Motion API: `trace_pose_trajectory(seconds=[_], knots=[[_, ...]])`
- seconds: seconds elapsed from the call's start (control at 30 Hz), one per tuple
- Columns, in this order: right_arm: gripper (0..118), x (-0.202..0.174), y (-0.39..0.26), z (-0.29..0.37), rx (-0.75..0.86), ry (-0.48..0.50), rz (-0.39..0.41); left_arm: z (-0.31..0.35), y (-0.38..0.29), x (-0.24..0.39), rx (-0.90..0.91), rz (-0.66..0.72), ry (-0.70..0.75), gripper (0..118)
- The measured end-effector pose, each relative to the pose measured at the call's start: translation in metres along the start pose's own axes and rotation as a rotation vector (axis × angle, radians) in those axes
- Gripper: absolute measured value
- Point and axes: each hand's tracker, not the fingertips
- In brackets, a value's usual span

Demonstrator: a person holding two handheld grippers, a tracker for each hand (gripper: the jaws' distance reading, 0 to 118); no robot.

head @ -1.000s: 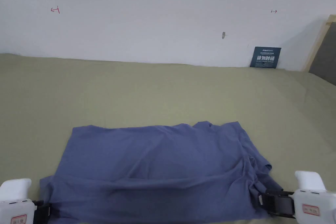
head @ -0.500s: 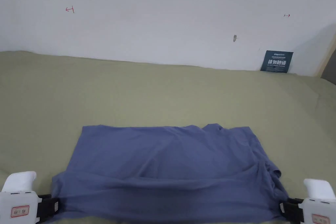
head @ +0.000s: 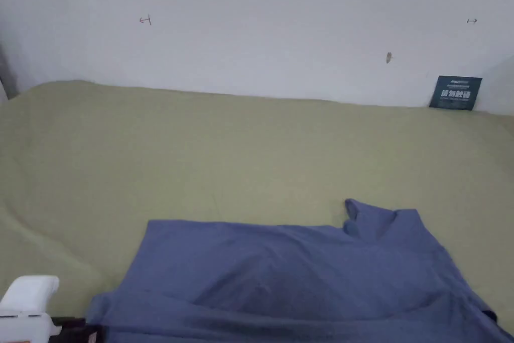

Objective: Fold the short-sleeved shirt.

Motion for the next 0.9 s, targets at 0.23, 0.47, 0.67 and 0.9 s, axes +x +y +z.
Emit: trace_pose_trajectory(seconds=[0.23,0.47,0.67,0.9], knots=[[7,0.010,-0.067,-0.017,-0.116,-0.019,-0.052,-0.018,-0.060,-0.006,-0.106,0.081,-0.008,7],[81,0.029,-0.066,-0.019,-0.137,-0.109,-0.144,-0.007,-0.066,-0.007,-0.090,0.180,-0.023,86],[80,0.028,-0.031,0.040,0.071,-0.046,-0.137,0.041,-0.038,-0.009,0.014,0.115,0.057,91],[0,-0.011,0.001,0.046,0.086,-0.040,-0.004,0.051,-0.003,0.025,0.124,0.010,0.063,0]])
